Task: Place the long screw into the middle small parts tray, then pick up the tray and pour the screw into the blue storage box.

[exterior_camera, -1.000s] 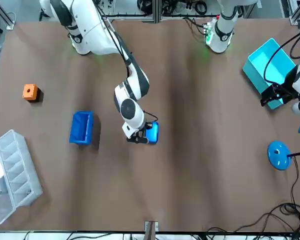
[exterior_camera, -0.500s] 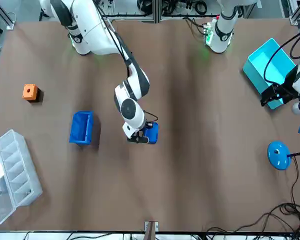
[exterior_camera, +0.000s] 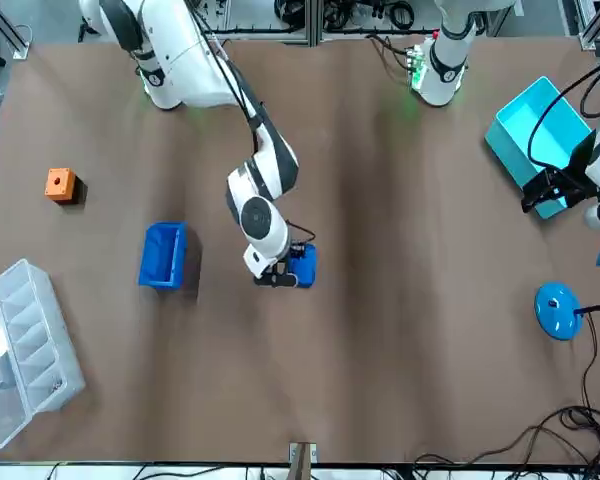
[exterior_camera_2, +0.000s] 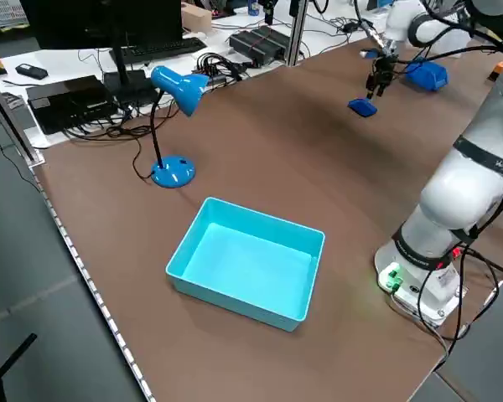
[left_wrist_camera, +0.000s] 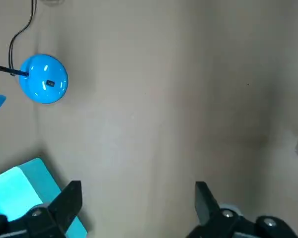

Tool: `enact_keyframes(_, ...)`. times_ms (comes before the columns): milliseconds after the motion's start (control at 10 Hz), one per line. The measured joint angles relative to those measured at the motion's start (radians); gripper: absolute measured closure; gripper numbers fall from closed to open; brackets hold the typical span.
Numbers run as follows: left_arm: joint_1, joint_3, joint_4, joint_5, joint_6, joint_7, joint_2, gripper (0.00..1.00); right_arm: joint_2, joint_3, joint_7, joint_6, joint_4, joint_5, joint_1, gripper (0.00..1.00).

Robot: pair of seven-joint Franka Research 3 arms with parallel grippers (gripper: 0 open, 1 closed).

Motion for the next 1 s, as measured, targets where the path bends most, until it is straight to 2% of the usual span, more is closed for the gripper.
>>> enact_keyframes(100,0.001,0.0,0.0,0.0,0.0,-0.001,0.0,0.0,-0.044,-0.015,-0.024,-0.049,0.007,-0.036,-0.014,0.0)
enact_keyframes(300,0.002,0.001,0.0,0.0,0.0,-0.002,0.0,0.0,-0.148,-0.047,-0.162,-0.156,0.008,-0.061,-0.092,0.0)
enact_keyframes(500,0.002,0.001,0.0,0.0,0.0,-0.002,0.0,0.0,-0.265,-0.056,-0.261,-0.26,0.009,-0.075,-0.217,0.0)
enact_keyframes(700,0.002,0.0,0.0,0.0,0.0,-0.003,0.0,0.0,-0.376,-0.077,-0.32,-0.366,0.007,-0.127,-0.293,0.0)
enact_keyframes(1000,0.001,-0.001,0.0,0.0,0.0,-0.003,0.0,0.0,-0.511,-0.089,-0.454,-0.464,0.007,-0.258,-0.415,0.0)
